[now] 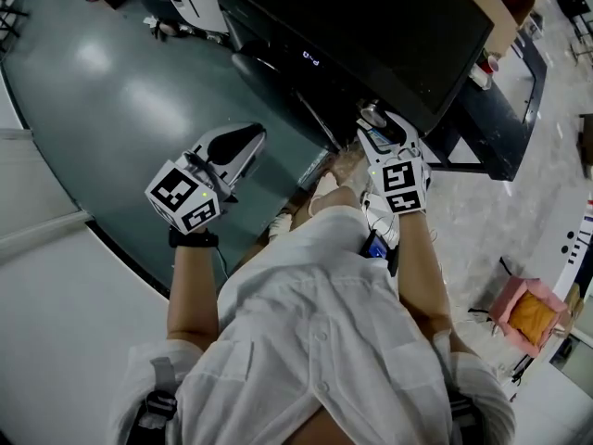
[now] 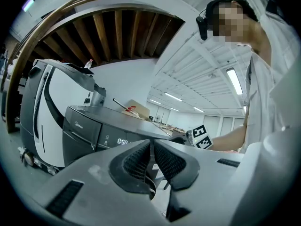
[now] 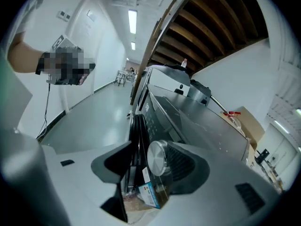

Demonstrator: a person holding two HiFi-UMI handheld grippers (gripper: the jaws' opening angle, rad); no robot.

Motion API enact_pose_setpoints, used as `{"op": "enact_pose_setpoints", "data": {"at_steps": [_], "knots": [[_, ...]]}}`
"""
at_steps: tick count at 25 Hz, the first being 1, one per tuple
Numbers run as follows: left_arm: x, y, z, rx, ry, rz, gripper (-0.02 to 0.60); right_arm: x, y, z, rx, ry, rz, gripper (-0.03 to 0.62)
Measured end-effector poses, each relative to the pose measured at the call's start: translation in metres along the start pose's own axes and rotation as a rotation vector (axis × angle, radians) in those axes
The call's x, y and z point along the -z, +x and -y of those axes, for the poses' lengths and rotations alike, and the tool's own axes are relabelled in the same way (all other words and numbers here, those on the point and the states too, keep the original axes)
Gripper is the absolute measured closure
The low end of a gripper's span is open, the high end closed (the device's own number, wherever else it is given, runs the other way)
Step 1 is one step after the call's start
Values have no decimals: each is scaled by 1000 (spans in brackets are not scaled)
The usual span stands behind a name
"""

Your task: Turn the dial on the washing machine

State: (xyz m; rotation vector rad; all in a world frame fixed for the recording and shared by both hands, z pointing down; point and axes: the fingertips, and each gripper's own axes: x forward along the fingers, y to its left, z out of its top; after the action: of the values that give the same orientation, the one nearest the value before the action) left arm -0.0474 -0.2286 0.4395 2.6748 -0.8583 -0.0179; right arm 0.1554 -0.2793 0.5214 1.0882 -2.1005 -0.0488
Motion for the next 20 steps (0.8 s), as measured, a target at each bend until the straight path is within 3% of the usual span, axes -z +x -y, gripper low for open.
{"op": "enact_pose_setpoints", "data": {"at_steps": [13, 16, 20], "knots": [[-1, 8, 11, 33, 10, -5, 565, 26, -6, 1, -5, 242, -70, 336], [-1, 8, 12, 37, 10, -4, 565, 35, -4, 0, -28, 302, -131, 338], [0, 7, 12, 40, 11, -7, 565, 44, -1, -4, -45, 312, -174, 336]]}}
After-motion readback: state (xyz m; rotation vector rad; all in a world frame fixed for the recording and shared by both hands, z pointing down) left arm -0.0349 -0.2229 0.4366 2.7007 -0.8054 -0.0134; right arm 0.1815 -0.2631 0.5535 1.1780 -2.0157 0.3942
